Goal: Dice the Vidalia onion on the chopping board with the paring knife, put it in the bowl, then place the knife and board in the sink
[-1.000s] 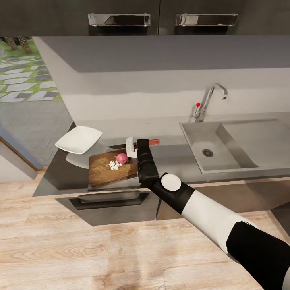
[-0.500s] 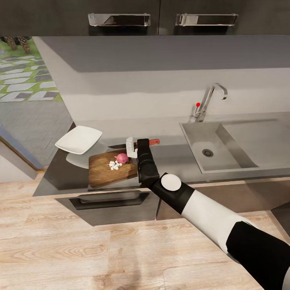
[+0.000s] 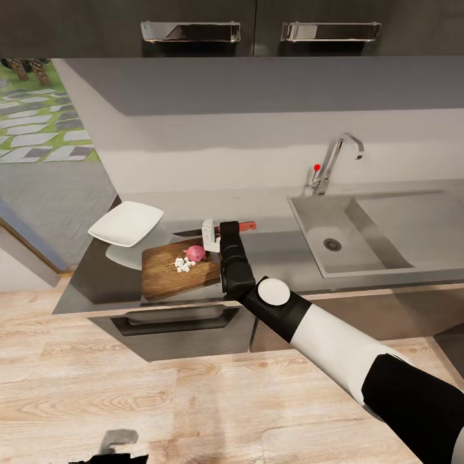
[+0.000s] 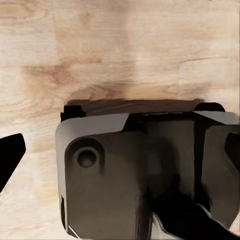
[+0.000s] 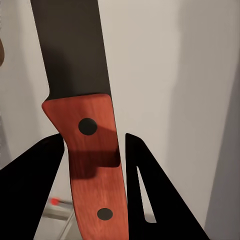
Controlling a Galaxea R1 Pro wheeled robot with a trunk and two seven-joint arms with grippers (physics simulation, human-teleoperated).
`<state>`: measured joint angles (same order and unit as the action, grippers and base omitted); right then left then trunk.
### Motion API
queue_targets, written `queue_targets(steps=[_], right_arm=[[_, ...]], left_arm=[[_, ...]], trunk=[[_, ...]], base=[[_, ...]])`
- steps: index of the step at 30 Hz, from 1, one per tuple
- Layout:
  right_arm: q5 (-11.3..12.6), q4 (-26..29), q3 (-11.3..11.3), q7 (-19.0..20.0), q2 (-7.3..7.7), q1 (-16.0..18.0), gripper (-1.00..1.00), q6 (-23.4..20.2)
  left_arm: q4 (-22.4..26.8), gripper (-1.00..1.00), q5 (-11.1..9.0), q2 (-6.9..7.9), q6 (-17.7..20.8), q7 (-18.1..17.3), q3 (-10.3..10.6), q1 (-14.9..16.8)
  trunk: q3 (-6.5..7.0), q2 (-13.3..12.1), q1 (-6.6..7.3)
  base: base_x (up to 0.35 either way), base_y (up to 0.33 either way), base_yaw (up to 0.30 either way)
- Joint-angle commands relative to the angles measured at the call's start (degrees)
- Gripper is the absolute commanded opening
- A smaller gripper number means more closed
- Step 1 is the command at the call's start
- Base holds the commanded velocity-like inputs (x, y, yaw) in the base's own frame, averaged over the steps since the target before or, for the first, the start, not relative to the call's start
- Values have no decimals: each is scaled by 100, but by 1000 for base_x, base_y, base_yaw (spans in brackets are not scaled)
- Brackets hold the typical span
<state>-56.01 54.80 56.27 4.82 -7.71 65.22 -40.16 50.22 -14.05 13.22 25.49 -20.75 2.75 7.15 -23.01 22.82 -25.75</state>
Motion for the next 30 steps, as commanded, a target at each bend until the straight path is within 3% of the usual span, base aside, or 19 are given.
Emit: queue_targets(steps=[1,4,7,8,12,14,15,18,20,21,30], right_arm=[[-57,2,15,54,3,8,-100,-35],[-52,-11,22,54,6,8,-100,-34],[-51,-13,23,54,3,8,-100,-32],[-51,-16,23,53,1,8,-100,-34],[-43,-41,24,49,6,8,-100,-32],[-42,-48,24,47,6,8,-100,-33],[-42,-64,24,46,7,8,-100,-30],[-42,-83,24,46,2,8,-100,-30],[-42,-88,28,45,0,8,-100,-29],[-42,-91,31,45,-1,8,-100,-32],[-42,-92,29,45,6,8,-100,-28]], left_arm=[[194,100,-34,-1,59,7,18,-1],[-69,100,-29,-23,-539,13,28,-10],[-574,100,-28,-15,-2046,31,30,-12],[-672,100,-28,-23,-2375,33,34,-12],[-1255,100,-22,-106,-2973,34,40,-12],[-1929,100,-10,-136,-3744,29,45,-12],[-2748,100,-8,-197,-4834,28,48,-12],[-4368,100,-32,-396,-6891,35,35,-12],[-5024,100,-49,-483,-8050,133,23,-12],[-5308,100,-57,-517,-8549,354,18,-12],[-5516,100,-59,-474,-8549,585,18,-14]], trunk=[[-10,10,-3],[-10,10,-3],[-10,10,-3],[-10,10,-3],[-10,10,-3],[-10,10,-3],[-10,10,-3],[-10,10,-3],[-10,10,-3],[-10,10,-3],[-10,10,-3]], base=[[0,0,0],[0,0,0],[0,0,0],[0,0,0],[0,0,0],[0,0,0],[0,0,0],[0,0,0],[0,0,0],[0,0,0],[0,0,0]])
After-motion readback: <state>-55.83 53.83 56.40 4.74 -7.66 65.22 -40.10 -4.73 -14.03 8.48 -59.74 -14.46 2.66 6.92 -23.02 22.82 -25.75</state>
